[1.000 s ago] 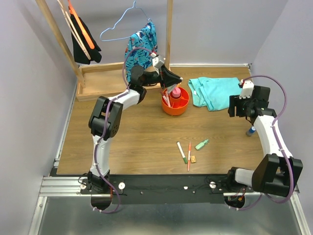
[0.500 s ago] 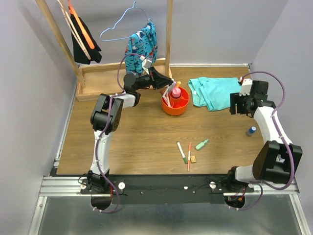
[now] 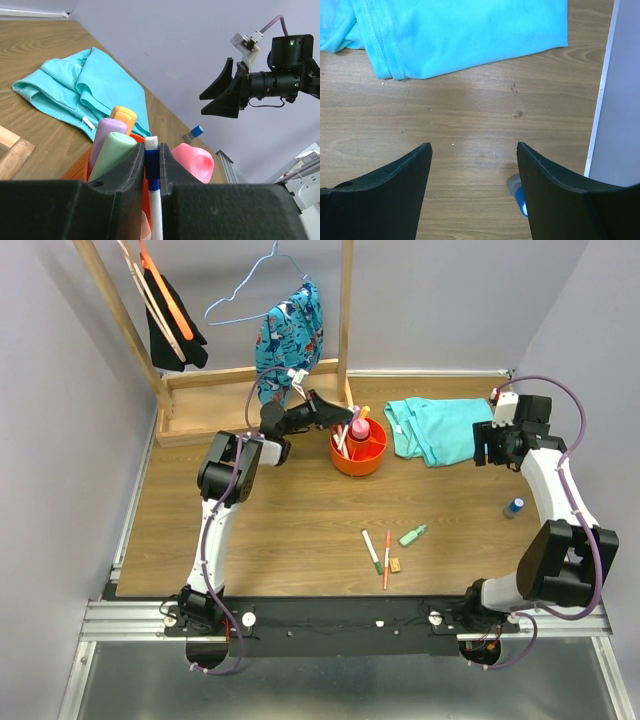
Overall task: Sort the stationery into containers
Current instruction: Place the pen in the storage box, then pick up the pen from the center of the board.
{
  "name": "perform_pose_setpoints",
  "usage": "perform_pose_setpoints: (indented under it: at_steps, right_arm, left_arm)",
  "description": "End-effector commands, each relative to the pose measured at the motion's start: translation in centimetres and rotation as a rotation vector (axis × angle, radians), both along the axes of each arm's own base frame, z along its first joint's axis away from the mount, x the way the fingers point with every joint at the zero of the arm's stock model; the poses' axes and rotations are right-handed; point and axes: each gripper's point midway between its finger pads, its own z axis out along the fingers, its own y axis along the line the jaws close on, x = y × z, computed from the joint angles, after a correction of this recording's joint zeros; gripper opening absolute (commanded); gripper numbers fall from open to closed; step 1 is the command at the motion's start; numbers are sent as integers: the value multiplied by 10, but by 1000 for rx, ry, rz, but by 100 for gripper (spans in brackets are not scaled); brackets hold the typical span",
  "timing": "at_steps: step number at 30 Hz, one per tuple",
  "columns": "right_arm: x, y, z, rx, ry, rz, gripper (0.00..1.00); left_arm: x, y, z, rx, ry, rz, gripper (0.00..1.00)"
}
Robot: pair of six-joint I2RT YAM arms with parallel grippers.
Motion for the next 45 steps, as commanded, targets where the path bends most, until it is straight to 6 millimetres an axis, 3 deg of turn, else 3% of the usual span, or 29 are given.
perform_pose_setpoints:
  at_steps: [1,7,17,23,27,29,30,31,32,33,35,36,38,39,42,44,45]
  right_arm:
    - [-6,-5,-6,-17,34,-9,77]
    - [-2,-1,-7,7,20,-6,77]
    - [-2,6,-2,44,-10,1,77]
    - [-9,21,-2,77,-8,82,77]
    - [-16,51,-4,110,32,232,77]
    - [-16,75,-1,82,31,345,76]
    - [-17,86,0,64,32,391,75]
    - [-21,110,0,48,31,477,75]
    - [-23,120,0,29,28,528,75]
    - [-24,129,1,25,22,557,75]
    - [-27,143,1,37,19,591,75]
    - [-23,143,3,40,5,577,75]
    - [-20,143,9,56,-17,534,75]
    - [-15,140,14,49,-42,504,75]
    - [-6,141,36,108,-109,394,77]
    - [-2,142,50,166,-146,317,78]
    - [3,137,65,158,-200,274,79]
  left_arm:
    - [-20,14,37,-101,-295,27,15]
    - [-32,29,41,-63,-305,32,32]
    - [-55,35,71,-45,-373,13,41]
    - [-75,38,112,-51,-466,-15,43]
    - [-92,40,151,-50,-545,-44,44]
    - [-99,41,161,-33,-561,-58,43]
    - [-108,43,176,-32,-593,-61,44]
    - [-113,42,181,-21,-604,-72,44]
    - [-119,42,186,-10,-620,-88,44]
    - [-127,41,203,-12,-651,-99,43]
    - [-136,30,211,9,-657,-151,43]
    - [-138,25,229,4,-692,-162,43]
    - [-137,11,236,29,-692,-198,43]
    - [-141,-1,249,34,-743,-231,44]
    - [-141,-33,246,86,-839,-263,48]
    - [-134,-47,242,171,-808,-277,50]
    - [-132,-53,253,211,-982,-237,50]
